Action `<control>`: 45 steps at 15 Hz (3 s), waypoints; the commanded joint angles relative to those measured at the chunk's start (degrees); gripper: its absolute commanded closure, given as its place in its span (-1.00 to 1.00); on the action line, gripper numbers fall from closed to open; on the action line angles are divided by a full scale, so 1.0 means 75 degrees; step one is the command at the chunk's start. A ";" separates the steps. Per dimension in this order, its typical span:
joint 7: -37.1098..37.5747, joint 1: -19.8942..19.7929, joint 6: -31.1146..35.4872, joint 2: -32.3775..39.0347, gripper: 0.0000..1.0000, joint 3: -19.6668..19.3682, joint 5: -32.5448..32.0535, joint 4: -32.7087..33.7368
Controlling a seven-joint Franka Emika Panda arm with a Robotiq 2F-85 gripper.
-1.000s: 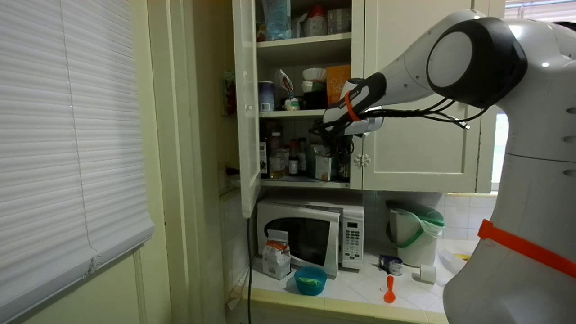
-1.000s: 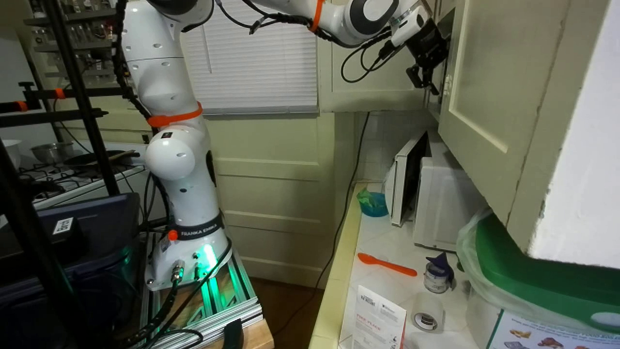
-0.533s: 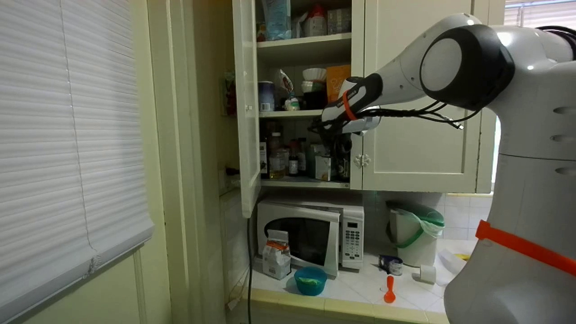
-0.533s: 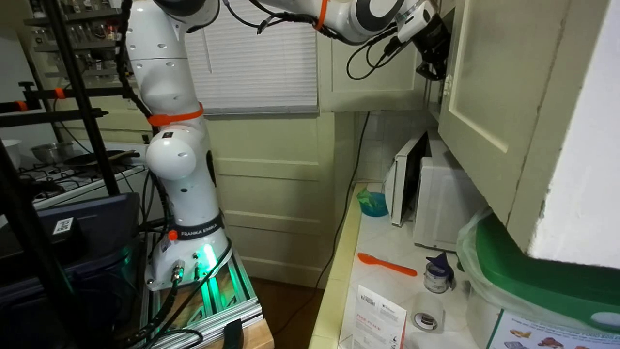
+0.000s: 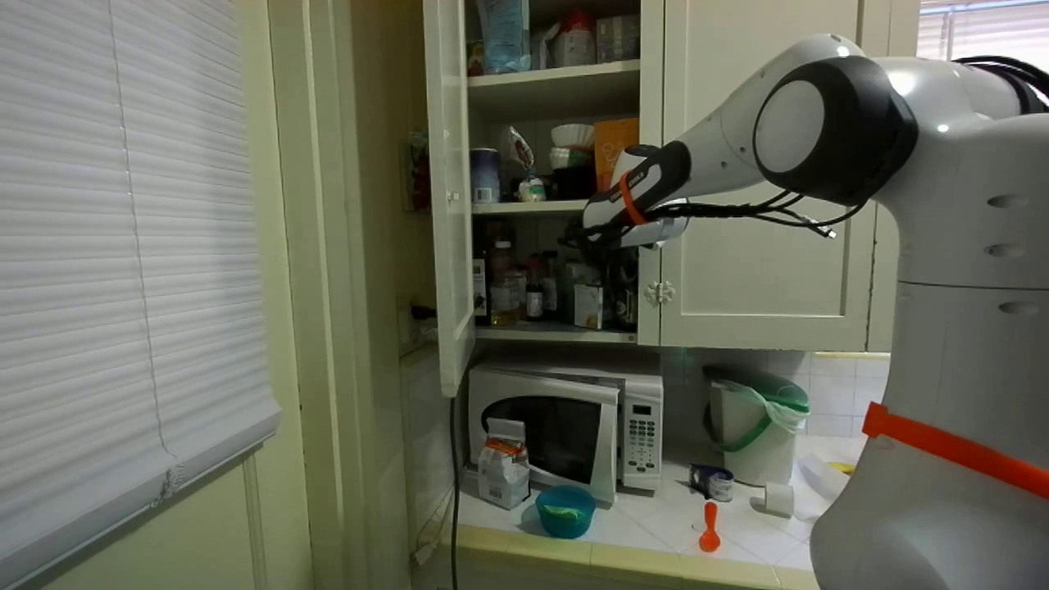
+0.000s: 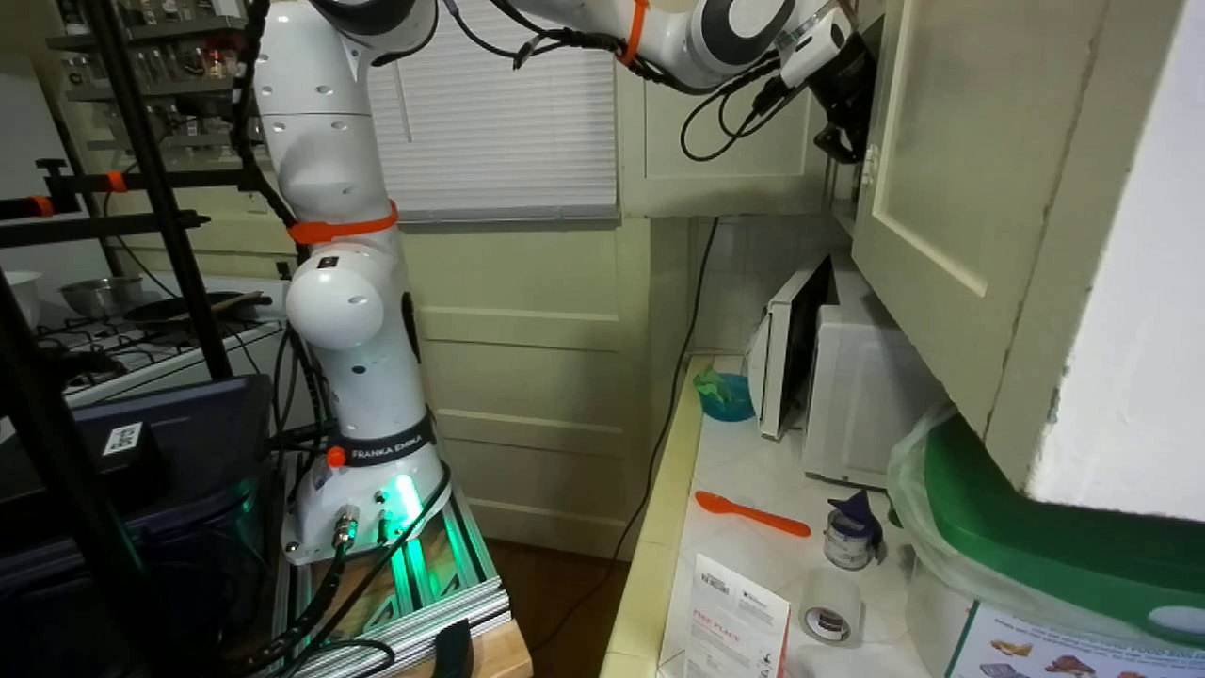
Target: Get the white box from the cabinet and place it on the counter.
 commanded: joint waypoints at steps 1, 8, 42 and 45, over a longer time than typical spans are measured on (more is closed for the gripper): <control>0.0306 0.0197 -0.0073 -0.0084 -0.65 -0.0137 -0.0297 -0.0231; 0.0169 0.0330 0.0128 -0.0307 -1.00 -0.0104 -0.0394 -0.0626; -0.0090 0.0111 0.0755 -0.0687 -1.00 -0.0164 0.0141 -0.1222; -0.0091 0.0110 0.1068 -0.0616 -1.00 -0.0181 0.0144 -0.1220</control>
